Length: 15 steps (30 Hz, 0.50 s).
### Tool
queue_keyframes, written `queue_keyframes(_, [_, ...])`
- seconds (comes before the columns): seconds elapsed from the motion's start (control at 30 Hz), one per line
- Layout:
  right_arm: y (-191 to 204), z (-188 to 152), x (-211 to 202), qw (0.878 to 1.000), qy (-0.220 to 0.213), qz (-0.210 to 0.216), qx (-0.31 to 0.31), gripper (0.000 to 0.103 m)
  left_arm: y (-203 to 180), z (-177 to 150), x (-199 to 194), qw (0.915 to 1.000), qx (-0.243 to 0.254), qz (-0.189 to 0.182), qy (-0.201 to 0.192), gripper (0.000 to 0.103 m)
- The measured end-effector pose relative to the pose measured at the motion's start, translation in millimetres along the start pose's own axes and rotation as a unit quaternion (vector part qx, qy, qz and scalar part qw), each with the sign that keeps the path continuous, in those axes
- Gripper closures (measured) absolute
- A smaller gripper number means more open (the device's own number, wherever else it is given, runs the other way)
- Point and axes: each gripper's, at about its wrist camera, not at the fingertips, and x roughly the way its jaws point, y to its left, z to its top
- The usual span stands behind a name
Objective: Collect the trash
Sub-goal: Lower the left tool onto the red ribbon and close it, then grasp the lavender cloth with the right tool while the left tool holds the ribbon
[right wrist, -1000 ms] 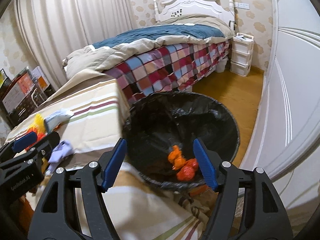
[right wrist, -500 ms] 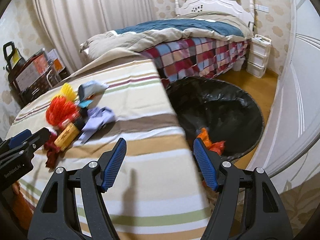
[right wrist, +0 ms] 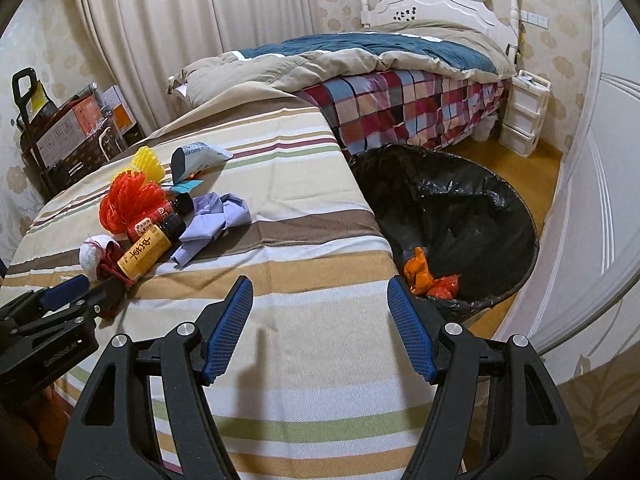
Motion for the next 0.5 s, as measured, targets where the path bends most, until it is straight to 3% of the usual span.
queue_keyframes(0.03, [0, 0, 1, 1.0, 0.001, 0.0, 0.0, 0.035, 0, 0, 2, 1.0, 0.0, -0.004, 0.007, 0.064])
queue_keyframes(0.07, [0, 0, 2, 1.0, 0.002, 0.001, 0.0, 0.035, 0, -1, 3, 1.0, 0.001, -0.003, 0.009, 0.069])
queue_keyframes(0.17, [1, 0, 3, 1.0, 0.004, 0.001, -0.001, 0.035, -2, -3, 1, 0.9999, 0.011, -0.004, 0.004, 0.077])
queue_keyframes(0.5, [10, 2, 8, 1.0, 0.01, 0.011, -0.007, 0.035, 4, -3, -17, 0.9997, 0.004, -0.021, -0.01, 0.08])
